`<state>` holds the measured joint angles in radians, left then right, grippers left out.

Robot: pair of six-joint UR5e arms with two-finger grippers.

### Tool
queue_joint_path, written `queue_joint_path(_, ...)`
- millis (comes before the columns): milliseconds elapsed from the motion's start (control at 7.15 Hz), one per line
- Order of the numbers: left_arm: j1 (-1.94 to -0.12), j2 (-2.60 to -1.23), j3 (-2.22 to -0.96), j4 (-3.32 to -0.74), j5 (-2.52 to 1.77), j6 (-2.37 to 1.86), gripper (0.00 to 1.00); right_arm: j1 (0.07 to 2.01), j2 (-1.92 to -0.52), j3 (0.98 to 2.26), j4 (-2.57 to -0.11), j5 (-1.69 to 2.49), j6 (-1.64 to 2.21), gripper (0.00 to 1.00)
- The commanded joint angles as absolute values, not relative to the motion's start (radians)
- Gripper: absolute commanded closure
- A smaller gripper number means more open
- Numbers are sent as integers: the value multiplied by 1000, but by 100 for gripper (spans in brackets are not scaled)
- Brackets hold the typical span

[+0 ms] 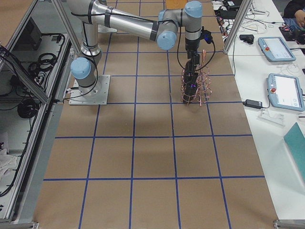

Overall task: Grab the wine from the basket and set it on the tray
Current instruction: 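Lower the right gripper over the bottle nearest the robot in the basket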

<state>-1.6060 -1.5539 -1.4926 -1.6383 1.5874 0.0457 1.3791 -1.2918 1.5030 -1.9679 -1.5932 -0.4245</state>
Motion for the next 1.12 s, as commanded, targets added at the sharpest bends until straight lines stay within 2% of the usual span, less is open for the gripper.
queue_joint_path(0,-1606,-1554,-1493,-1638,1586,46,0,1379,-1273,1509,-1977,-1597,-411,11)
queue_joint_path(979,-1606,-1552,-1493,-1638,1588,46,0,1379,-1275,1509,-1893,-1612,-394,14)
